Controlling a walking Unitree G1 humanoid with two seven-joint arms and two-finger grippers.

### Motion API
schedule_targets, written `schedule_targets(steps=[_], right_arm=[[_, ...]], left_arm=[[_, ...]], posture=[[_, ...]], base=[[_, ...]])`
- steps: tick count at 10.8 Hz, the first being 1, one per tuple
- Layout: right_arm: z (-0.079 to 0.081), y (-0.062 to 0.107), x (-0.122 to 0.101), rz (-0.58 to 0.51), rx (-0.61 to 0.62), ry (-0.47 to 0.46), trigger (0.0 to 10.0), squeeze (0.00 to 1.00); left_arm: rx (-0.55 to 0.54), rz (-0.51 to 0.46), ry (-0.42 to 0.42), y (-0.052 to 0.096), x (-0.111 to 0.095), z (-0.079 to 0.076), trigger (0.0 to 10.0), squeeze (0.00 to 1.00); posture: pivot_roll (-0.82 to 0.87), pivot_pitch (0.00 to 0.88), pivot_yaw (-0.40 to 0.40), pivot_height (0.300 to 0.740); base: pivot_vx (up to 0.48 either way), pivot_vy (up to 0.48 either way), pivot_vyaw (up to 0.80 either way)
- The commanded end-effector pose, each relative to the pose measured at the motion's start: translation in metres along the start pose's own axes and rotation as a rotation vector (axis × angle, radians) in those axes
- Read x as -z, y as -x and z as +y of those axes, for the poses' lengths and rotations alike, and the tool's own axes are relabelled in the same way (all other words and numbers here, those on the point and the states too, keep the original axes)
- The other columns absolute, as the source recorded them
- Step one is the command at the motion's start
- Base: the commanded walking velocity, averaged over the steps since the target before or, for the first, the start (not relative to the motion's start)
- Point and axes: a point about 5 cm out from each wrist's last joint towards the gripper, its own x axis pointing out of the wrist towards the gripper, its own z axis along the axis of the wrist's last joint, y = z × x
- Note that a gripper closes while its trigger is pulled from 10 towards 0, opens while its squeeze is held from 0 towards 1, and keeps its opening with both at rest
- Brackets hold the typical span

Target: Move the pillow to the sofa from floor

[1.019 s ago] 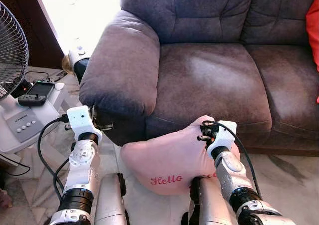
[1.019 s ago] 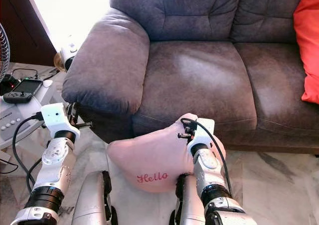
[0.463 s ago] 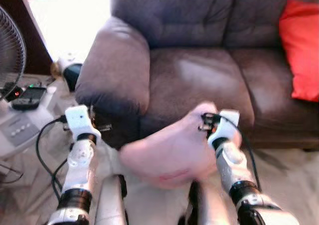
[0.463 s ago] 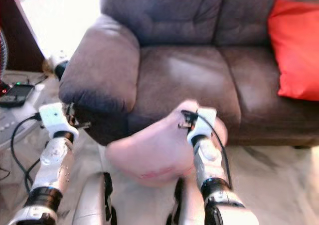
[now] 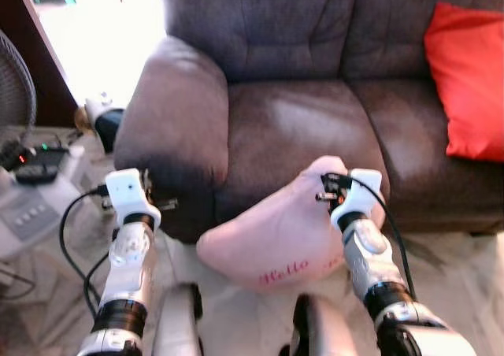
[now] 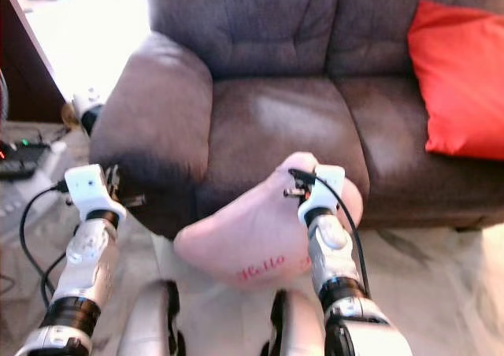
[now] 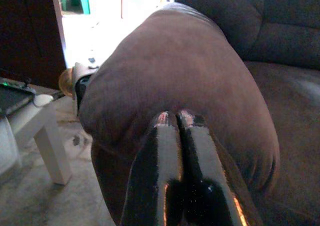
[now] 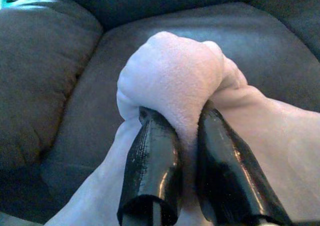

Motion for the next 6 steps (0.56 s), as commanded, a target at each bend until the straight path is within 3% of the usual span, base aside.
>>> schedule_targets(steps=[1,3,6], right_arm=[[0.0028,-0.0091,-0.0323,-0.141,-0.015,0.023,10.0,0.00],[0.0037,-0.0099,-0.0341,-0.144,-0.018,0.027,10.0,0.00],[0.0046,-0.0100,-0.0337,-0.142,-0.022,0.030,10.0,0.00]], left_arm=[[0.000,-0.009,-0.002,-0.0021,-0.0024,-0.0002,10.0,0.00],[0.001,-0.009,-0.002,-0.0026,-0.0024,-0.0006,10.0,0.00],[0.000,-0.009,-0.002,-0.0030,-0.0022,-0.0002,10.0,0.00]], posture=[[0.09,0.032,-0.059,0.682],[0.09,0.030,-0.060,0.722],[0.09,0.027,-0.061,0.740]], base=[[0.000,0.000,0.00],[0.000,0.000,0.00],[0.000,0.000,0.00]])
